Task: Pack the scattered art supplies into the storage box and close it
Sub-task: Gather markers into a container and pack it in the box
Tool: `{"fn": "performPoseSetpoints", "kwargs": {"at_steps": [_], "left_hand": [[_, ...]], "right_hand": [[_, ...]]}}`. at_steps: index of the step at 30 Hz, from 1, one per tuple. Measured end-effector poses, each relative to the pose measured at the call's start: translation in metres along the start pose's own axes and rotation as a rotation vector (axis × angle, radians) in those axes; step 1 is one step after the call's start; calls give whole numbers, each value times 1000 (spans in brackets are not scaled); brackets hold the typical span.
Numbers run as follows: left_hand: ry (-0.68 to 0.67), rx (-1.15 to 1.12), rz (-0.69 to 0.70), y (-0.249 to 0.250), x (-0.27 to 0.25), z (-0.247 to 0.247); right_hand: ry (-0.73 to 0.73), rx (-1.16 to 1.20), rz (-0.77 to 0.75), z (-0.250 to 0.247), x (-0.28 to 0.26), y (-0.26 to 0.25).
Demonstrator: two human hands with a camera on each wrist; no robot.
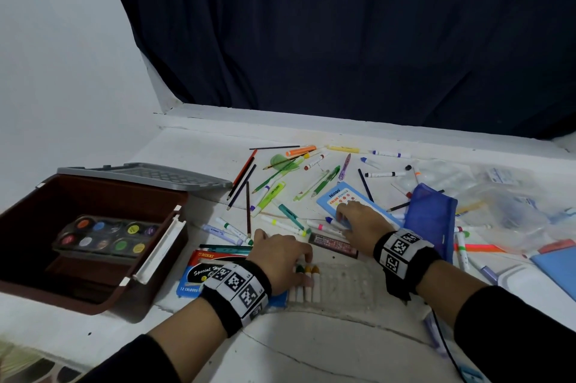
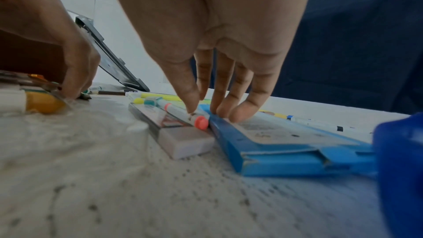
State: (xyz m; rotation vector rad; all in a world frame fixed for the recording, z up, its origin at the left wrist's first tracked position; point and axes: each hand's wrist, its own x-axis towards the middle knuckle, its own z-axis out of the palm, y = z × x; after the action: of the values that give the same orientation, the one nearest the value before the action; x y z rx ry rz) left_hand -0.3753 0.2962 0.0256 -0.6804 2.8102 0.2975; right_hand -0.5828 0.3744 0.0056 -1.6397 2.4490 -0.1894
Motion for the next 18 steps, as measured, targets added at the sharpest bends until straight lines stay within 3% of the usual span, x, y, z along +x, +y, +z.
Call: {"fn": "performPoseSetpoints", "kwargs": {"at_steps": [18], "left_hand": [[-2, -4, -5, -2, 3, 2]], "right_hand": [[-22, -200, 0, 10, 12, -14]]}}
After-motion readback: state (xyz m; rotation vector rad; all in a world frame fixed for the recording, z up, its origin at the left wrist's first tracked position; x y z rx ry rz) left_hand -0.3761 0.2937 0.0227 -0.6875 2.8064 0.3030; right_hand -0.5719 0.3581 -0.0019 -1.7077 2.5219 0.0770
